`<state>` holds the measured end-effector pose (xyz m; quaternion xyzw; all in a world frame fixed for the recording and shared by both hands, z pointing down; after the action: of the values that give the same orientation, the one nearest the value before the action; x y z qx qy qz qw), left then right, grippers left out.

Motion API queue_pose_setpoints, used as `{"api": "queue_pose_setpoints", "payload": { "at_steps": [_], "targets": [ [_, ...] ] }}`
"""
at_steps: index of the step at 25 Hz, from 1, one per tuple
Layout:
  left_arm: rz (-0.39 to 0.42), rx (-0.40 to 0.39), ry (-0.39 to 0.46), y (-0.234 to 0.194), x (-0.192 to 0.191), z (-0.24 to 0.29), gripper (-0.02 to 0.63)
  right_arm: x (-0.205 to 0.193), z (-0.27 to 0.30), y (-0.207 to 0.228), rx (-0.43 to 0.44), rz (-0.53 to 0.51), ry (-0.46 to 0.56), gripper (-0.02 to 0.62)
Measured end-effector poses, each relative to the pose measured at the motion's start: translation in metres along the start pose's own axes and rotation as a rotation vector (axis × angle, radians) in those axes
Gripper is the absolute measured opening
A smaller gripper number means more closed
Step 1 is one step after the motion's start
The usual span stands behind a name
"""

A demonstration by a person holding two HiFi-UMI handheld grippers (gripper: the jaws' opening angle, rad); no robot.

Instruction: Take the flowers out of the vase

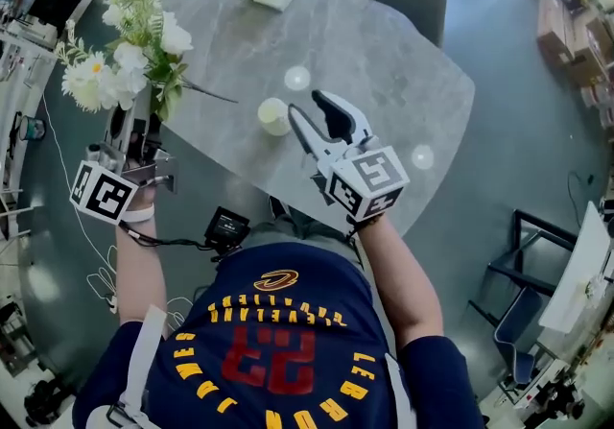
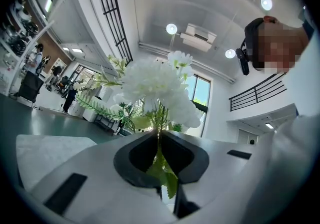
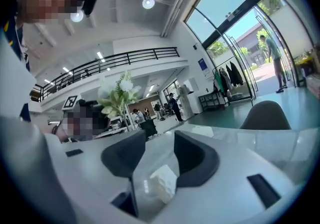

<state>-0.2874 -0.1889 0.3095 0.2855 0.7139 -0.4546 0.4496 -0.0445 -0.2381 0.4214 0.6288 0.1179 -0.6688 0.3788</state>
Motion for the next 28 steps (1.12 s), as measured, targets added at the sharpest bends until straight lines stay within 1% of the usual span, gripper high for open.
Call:
{"api": "queue_pose_setpoints", "payload": {
  "at_steps": [1, 2, 3, 4, 7, 10, 12, 18, 25, 28],
  "targets": [
    [-0.003, -0.001, 0.001, 0.0, 0.0, 0.001, 0.026, 0.008, -0.004, 0.003, 0.0, 0.017, 0.021, 0.172],
    [-0.004, -0.002, 0.004, 0.0, 0.0, 0.002, 0.026, 0.016, -0.007, 0.005, 0.005, 0.034, 0.04, 0.123],
    [-0.003, -0.004, 0.006, 0.0, 0.001, 0.003, 0.026, 0.021, -0.01, 0.006, 0.013, 0.048, 0.057, 0.057],
    [0.001, -0.006, 0.007, 0.001, 0.002, 0.003, 0.026, 0.026, -0.012, 0.007, 0.022, 0.058, 0.069, 0.007],
    [-0.011, -0.001, 0.009, -0.002, 0.0, 0.001, 0.026, 0.037, -0.016, 0.004, 0.026, 0.05, 0.085, 0.006],
    [-0.014, -0.01, 0.014, -0.001, 0.0, 0.003, 0.026, 0.044, -0.018, 0.006, -0.027, 0.012, 0.107, 0.006],
    [-0.025, -0.009, 0.014, -0.002, -0.002, 0.001, 0.026, 0.045, -0.018, 0.006, -0.041, -0.008, 0.106, 0.006],
    [-0.009, -0.017, 0.01, 0.0, 0.001, 0.003, 0.026, 0.05, -0.017, 0.004, -0.042, -0.004, 0.114, 0.006],
    [-0.028, -0.017, 0.012, -0.003, -0.003, 0.0, 0.026, 0.051, -0.018, 0.002, -0.031, 0.002, 0.132, 0.006],
    [-0.037, -0.017, 0.015, -0.004, -0.004, -0.001, 0.026, 0.051, -0.019, 0.004, -0.04, 0.007, 0.136, 0.006]
  ]
}}
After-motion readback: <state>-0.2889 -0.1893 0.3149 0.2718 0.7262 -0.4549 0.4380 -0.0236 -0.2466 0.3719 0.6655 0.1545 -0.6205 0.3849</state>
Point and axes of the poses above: the fingertips, and each gripper's own axes: z forward along the fingers, y to its right, x out of its top, the point moved 2 cm from there along -z, backward along the fingers, and after that the axes turned 9 degrees about -x, right-handed, at the moved point
